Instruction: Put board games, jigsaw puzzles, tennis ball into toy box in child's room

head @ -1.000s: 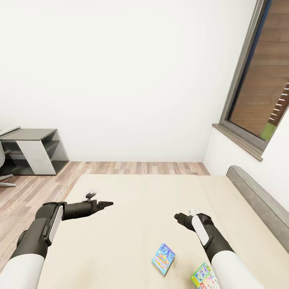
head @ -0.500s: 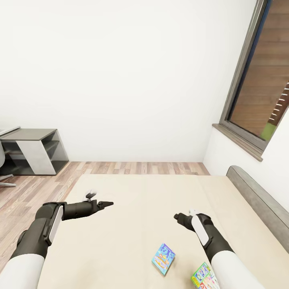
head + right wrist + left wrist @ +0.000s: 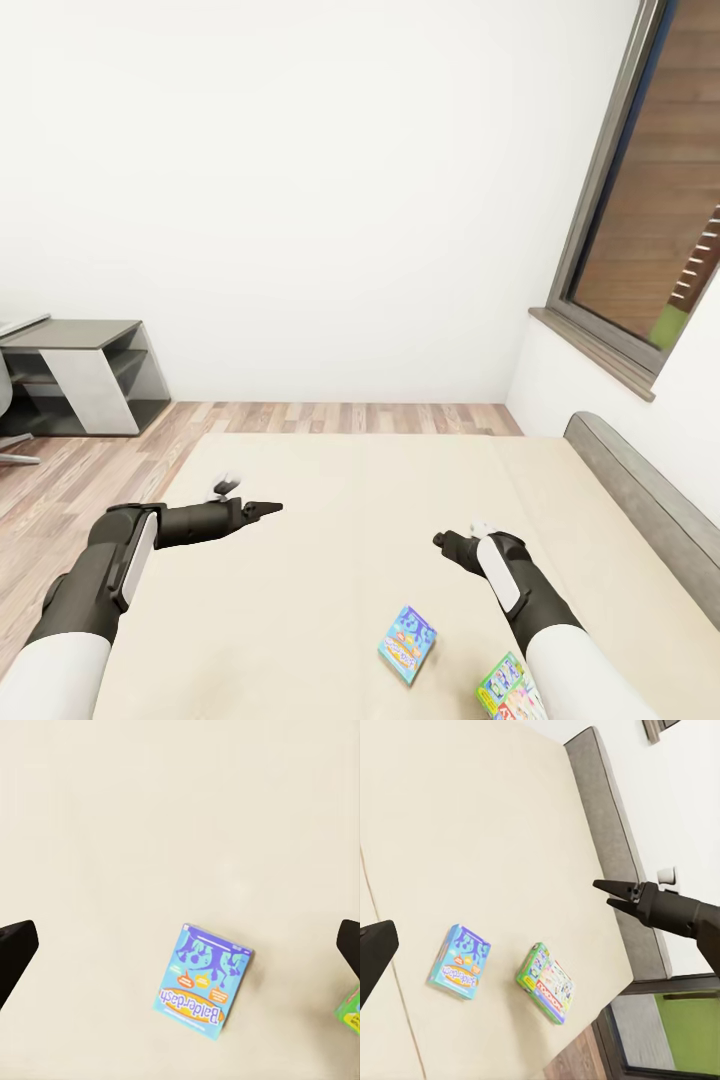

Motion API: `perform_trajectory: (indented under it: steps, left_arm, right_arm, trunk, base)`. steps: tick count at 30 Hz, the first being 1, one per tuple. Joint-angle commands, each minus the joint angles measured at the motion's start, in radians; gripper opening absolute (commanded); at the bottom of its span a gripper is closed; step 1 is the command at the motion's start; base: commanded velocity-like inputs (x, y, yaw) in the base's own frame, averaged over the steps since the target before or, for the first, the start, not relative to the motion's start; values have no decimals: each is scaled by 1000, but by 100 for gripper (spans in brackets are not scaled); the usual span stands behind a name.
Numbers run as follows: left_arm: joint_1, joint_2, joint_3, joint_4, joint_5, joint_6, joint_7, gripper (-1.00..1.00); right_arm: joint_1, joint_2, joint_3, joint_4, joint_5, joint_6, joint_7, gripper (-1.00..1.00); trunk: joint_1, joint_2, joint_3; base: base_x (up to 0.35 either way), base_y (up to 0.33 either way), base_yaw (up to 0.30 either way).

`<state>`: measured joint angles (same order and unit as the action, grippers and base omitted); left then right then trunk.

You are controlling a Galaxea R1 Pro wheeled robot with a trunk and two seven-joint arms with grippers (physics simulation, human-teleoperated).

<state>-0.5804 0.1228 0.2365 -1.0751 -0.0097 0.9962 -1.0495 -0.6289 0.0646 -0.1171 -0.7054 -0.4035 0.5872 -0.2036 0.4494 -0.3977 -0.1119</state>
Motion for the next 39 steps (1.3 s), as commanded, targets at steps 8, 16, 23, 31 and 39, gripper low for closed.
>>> perform_trajectory:
  steps: [8,16,23,31,39]
  left_arm:
    - [-1,0,1,0,-1,7,-4,100]
    - [-1,0,1,0,-1,7,-6,100]
    - [-1,0,1,0,-1,7,-6,100]
    - [-1,0,1,0,-1,6,-6,100]
    - [-1,0,1,0,-1,6,-6,100]
  right_arm:
    - [-2,1,-3,-2,-11,3,-8,100]
    - [-1,1,-3,-1,-11,3,-8,100]
    - [-2,1,-3,0,-11,3,-9,100]
    - [-2,1,-3,1,-11,3,-9,100]
    - [-2,1,-3,1,-11,3,-9,100]
  trunk:
    - [1,-2,-14]
    - [1,-2,-27]
    - [1,-2,-39]
    - [1,-2,-52]
    - [1,-2,-65]
  base:
    - [0,0,0]
    - [0,0,0]
    - [0,0,0]
    - [0,0,0]
    - [0,0,0]
